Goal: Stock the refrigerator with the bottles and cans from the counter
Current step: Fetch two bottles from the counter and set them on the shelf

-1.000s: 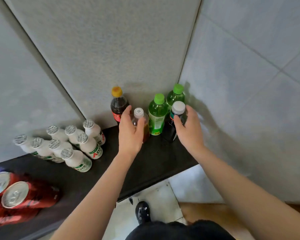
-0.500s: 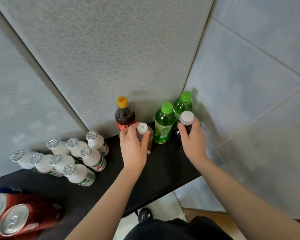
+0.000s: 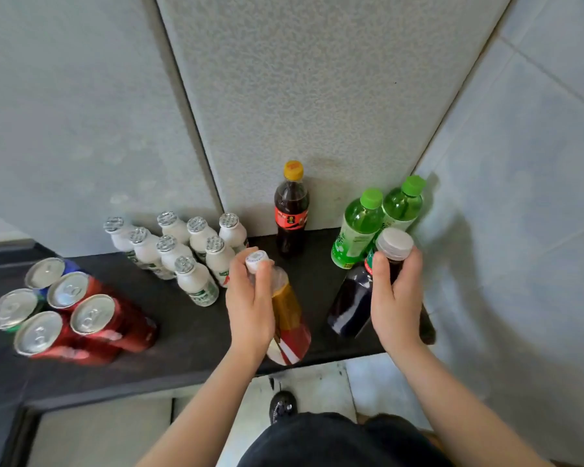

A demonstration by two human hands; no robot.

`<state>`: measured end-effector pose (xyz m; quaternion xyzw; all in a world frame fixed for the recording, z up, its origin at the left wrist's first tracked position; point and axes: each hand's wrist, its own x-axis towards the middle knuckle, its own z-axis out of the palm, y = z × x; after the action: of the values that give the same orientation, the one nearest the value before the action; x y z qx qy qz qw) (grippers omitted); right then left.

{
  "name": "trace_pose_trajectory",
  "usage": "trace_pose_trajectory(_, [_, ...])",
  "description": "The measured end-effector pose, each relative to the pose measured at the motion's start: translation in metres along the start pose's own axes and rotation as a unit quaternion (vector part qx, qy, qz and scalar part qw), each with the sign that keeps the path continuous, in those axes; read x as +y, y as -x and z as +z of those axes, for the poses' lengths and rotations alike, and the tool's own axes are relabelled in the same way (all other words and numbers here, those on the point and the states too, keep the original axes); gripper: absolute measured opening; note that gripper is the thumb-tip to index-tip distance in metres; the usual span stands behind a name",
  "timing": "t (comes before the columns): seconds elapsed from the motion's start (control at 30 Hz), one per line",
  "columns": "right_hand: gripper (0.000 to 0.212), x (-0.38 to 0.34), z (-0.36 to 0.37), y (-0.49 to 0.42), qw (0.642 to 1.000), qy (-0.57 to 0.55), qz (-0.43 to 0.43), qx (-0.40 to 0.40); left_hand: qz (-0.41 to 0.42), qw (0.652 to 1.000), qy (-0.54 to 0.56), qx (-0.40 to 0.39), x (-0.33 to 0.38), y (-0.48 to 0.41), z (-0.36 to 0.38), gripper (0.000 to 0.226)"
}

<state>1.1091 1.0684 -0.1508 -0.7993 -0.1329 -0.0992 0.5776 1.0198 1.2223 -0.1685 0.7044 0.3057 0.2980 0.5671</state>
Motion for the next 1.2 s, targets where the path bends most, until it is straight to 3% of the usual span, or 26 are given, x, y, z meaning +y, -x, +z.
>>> trace_pose_trajectory(0.17, [0.024, -0.019, 0.006, 0.023, 0.991, -0.049, -0.027, -0.125, -0.058, 0.994, 0.037, 0.08, 0.009, 0.045, -0.038, 0.011])
trace_pose_trajectory(0.27, [0.017, -0.026, 0.013, 0.048, 0.974, -0.078, -0.032, -0.209, -0.09, 0.986, 0.055, 0.133, 0.011, 0.087, -0.061, 0.01])
trace_pose_trajectory(0.37, [0.024, -0.028, 0.021, 0.08, 0.951, -0.106, -0.032, -0.288, -0.112, 0.973, 0.054, 0.193, 0.002, 0.141, -0.085, 0.012])
trace_pose_trajectory(0.57, [0.025, -0.033, 0.043, 0.167, 0.881, -0.148, -0.026, -0.448, -0.184, 0.924, 0.048, 0.332, -0.027, 0.263, -0.124, 0.016])
trace_pose_trajectory(0.73, [0.02, -0.056, 0.054, 0.249, 0.798, -0.143, -0.051, -0.583, -0.228, 0.848, 0.051, 0.476, -0.036, 0.359, -0.155, 0.009])
trace_pose_trajectory(0.87, [0.008, -0.085, 0.057, 0.323, 0.707, -0.123, -0.107, -0.688, -0.235, 0.762, 0.054, 0.602, -0.035, 0.431, -0.183, 0.01])
trace_pose_trajectory(0.93, [0.013, -0.101, 0.054, 0.365, 0.665, -0.131, -0.119, -0.725, -0.237, 0.714, 0.057, 0.656, -0.035, 0.468, -0.198, 0.014])
trace_pose_trajectory(1.07, [0.017, -0.13, 0.041, 0.461, 0.574, -0.136, -0.138, -0.795, -0.24, 0.635, 0.05, 0.733, -0.033, 0.547, -0.229, 0.019])
trace_pose_trajectory(1.2, [0.02, -0.163, 0.008, 0.569, 0.484, -0.149, -0.176, -0.844, -0.235, 0.575, 0.051, 0.782, -0.028, 0.634, -0.258, 0.008])
